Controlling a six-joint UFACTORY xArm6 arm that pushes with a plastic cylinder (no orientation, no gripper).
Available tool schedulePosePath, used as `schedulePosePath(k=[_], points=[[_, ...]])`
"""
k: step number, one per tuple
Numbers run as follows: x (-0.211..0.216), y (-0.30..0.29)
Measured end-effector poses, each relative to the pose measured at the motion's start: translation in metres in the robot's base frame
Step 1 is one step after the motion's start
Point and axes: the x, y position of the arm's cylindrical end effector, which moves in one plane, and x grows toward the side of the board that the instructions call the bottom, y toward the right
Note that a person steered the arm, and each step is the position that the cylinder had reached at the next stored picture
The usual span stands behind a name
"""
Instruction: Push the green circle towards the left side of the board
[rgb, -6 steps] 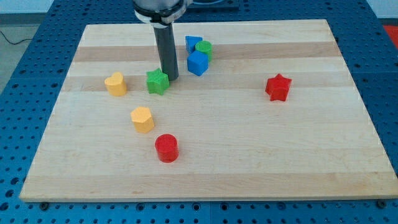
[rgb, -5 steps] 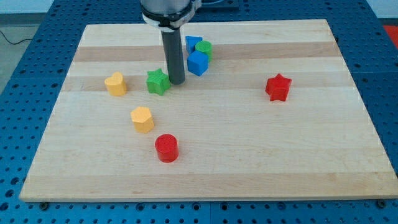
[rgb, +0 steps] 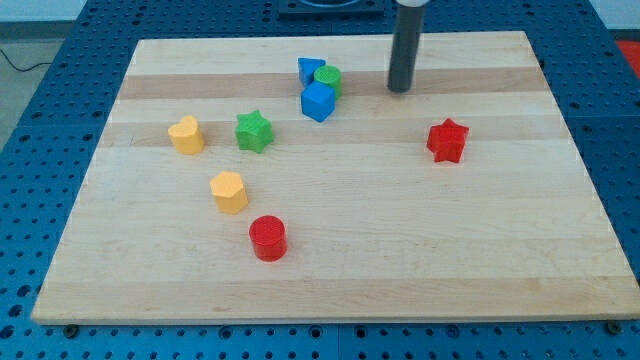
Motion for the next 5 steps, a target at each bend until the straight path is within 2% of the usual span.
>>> schedulePosePath(k=[3, 5], points=[[0.010, -0.108], [0.010, -0.131]])
